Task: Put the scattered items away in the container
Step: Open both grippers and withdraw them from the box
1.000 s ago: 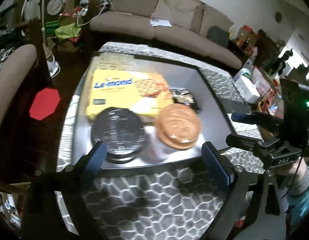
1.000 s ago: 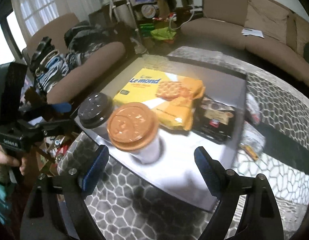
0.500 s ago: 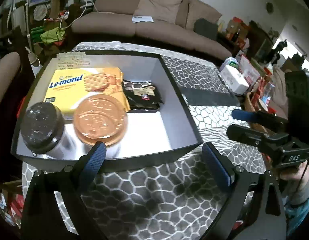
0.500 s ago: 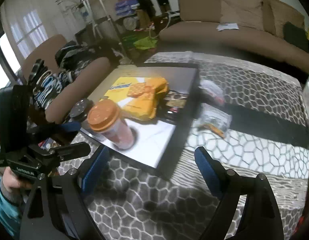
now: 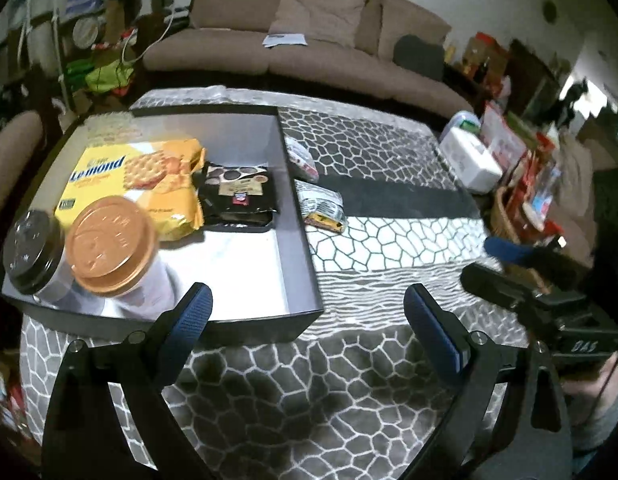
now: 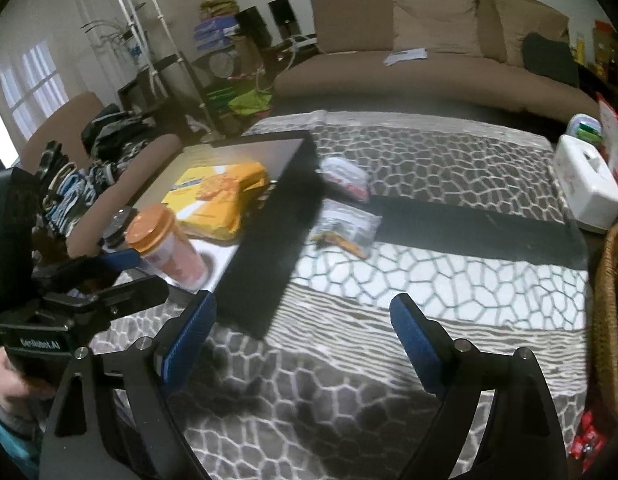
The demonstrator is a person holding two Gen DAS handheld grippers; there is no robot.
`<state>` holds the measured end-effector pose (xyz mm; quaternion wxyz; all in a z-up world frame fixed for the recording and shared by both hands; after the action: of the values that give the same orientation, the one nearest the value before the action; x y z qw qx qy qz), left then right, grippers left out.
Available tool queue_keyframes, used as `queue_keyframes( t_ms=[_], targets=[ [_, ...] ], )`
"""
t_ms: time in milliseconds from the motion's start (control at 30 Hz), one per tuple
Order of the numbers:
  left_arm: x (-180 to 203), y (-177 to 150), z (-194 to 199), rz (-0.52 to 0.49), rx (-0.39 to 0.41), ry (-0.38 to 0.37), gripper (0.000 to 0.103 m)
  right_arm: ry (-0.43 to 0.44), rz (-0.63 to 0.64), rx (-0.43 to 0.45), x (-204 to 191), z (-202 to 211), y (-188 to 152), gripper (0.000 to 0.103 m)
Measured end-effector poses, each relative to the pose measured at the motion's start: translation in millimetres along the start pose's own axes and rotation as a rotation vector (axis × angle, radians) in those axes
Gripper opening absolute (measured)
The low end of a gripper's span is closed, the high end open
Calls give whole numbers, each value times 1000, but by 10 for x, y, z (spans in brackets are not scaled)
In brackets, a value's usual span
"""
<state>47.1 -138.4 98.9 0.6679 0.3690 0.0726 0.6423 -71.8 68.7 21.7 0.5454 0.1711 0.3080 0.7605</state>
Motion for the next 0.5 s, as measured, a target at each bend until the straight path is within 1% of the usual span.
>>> queue_keyframes(
  t_ms=[67,100,167,267,367,500],
  targets=[
    [123,-3,-84,-33,-2,12,98,-20,-18,10,157,15,-15,97],
    [178,-2,-117,-43,-1,11,102,-31,-28,17,235,28,-27,103],
    [296,-2,-185,-60,2,3,103,-42,-52,25,396,54,-63,103],
    [502,-34,-348,-84,-23,-8,103,-67,-79,22,613,68,-112,103],
    [693,-65,-511,-111,-46,-10,103,-138,-100,19,891,93,-177,103],
    [895,-76,-686,-126,-68,-22,103,-149,-134,13,1166,110,-254,103]
  ],
)
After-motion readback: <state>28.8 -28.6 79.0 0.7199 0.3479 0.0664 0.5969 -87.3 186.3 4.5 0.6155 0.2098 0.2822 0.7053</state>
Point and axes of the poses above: each gripper's, at about its wrist camera, not at the fingertips, and z roughly against the way its jaws point, x to its right, y to its top, the point moved 7 cm from there along -z, roughly the way its jaws point, and after that the axes turned 13 degrees about -y, right-handed, at the moved point
